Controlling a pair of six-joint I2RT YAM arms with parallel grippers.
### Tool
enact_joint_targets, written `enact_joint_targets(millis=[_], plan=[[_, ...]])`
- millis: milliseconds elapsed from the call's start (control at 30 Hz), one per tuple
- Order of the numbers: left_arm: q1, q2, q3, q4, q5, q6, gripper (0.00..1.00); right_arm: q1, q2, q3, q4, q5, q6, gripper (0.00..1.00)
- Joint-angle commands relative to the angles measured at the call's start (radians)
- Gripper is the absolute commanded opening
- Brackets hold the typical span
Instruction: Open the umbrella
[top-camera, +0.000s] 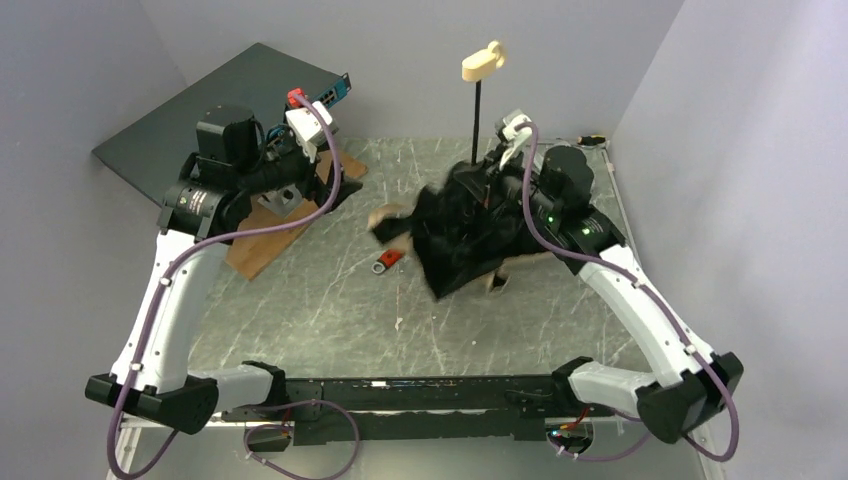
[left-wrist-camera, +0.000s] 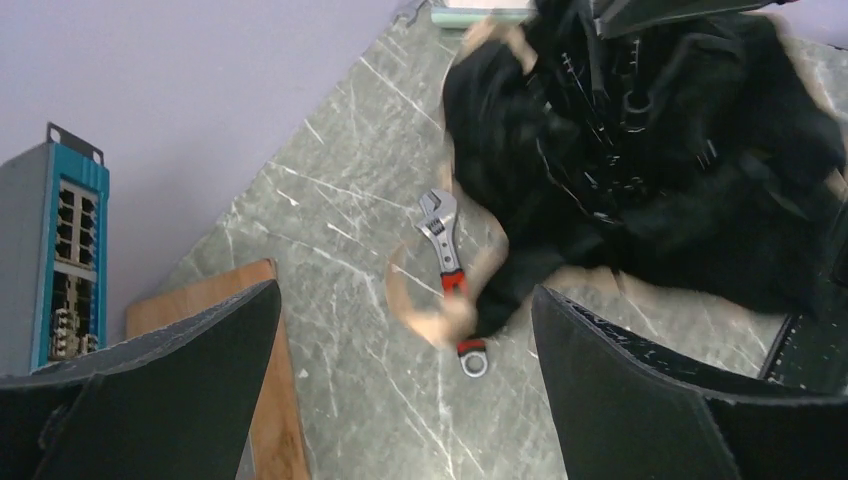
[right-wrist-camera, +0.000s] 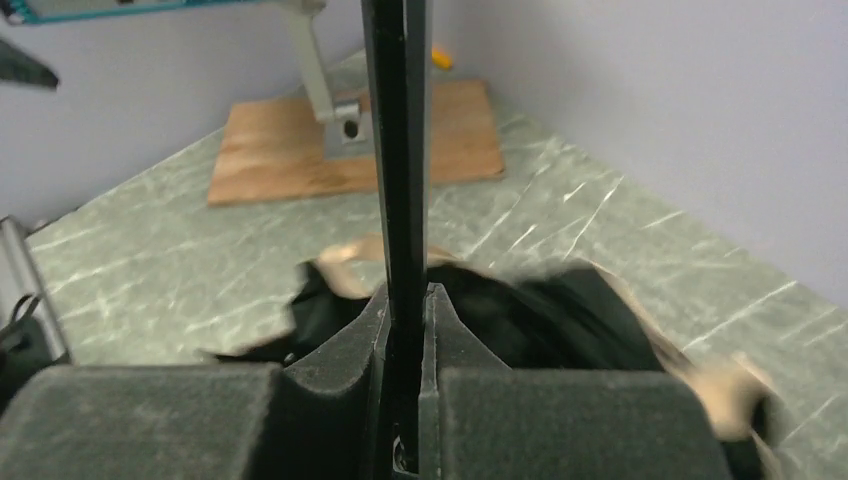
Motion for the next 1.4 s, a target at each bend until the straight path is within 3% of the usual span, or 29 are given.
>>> enact_joint_targets(millis=[0,67,167,200,300,367,433,500,567,600,667,700,767,833,900,967,1100,1133,1200,1267,1300,1367], plan=[[0.011,-0.003,0.057,-0.190,0.016,-0.032,1.00,-0.202,-0.113,-0.018,0.055,-0.006,-0.050,0.00],[0.011,-0.061,-0.027,-0.127,0.010,-0.076,1.00,-0.366,-0.086,0.006,0.081,-0.064,-0.032,0.00],[0.011,-0.150,-0.164,-0.011,0.031,-0.074,1.00,-0.385,-0.050,0.017,0.118,-0.126,0.031,0.00],[0.011,-0.167,-0.190,0.015,0.045,-0.073,1.00,-0.335,-0.049,0.009,0.148,-0.153,0.091,0.00],[0.011,-0.169,-0.190,-0.016,0.143,0.003,1.00,-0.033,-0.093,-0.008,0.085,-0.113,0.114,0.00],[0.011,-0.178,-0.194,-0.034,0.191,0.053,1.00,0.019,-0.138,-0.032,0.067,-0.072,0.131,0.00],[0.011,-0.208,-0.227,0.003,0.189,0.059,1.00,-0.103,-0.132,-0.015,0.049,0.024,0.052,0.00],[0.010,-0.244,-0.274,0.062,0.175,0.056,1.00,-0.362,-0.085,-0.008,0.162,-0.073,0.117,0.00],[0.009,-0.266,-0.306,0.110,0.172,0.055,1.00,-0.421,-0.031,0.045,0.179,-0.100,0.122,0.00],[0.009,-0.267,-0.311,0.123,0.170,0.053,1.00,-0.411,-0.027,0.048,0.192,-0.122,0.162,0.00],[0.007,-0.253,-0.309,0.117,0.188,0.068,1.00,-0.269,-0.041,0.040,0.135,-0.158,0.242,0.00],[0.005,-0.244,-0.303,0.103,0.200,0.083,1.00,-0.110,-0.065,0.033,0.082,-0.119,0.212,0.00],[-0.006,-0.224,-0.285,0.066,0.213,0.109,1.00,-0.026,-0.112,-0.017,0.079,-0.040,0.156,0.00],[-0.018,-0.219,-0.278,0.042,0.202,0.134,1.00,-0.143,-0.102,-0.008,0.063,0.017,0.040,0.00],[-0.025,-0.226,-0.286,0.053,0.187,0.135,1.00,-0.354,-0.053,0.021,0.129,-0.067,0.038,0.00],[-0.039,-0.229,-0.296,0.091,0.170,0.120,1.00,-0.397,-0.011,0.060,0.134,-0.157,0.066,0.00],[-0.104,-0.204,-0.304,0.093,0.154,0.135,1.00,-0.012,-0.081,0.000,0.113,-0.069,0.096,0.00],[-0.119,-0.200,-0.308,0.089,0.152,0.141,1.00,0.033,-0.098,-0.014,0.112,-0.055,0.110,0.00],[-0.137,-0.206,-0.329,0.102,0.158,0.136,1.00,-0.044,-0.095,-0.007,0.086,0.073,0.037,0.00],[-0.145,-0.226,-0.367,0.166,0.162,0.102,1.00,-0.286,-0.070,-0.028,0.184,0.005,0.046,0.00],[-0.149,-0.236,-0.387,0.203,0.161,0.089,1.00,-0.336,-0.057,-0.031,0.209,-0.028,0.065,0.00],[-0.160,-0.254,-0.429,0.265,0.158,0.093,1.00,-0.245,-0.067,-0.019,0.207,-0.105,0.047,0.00]])
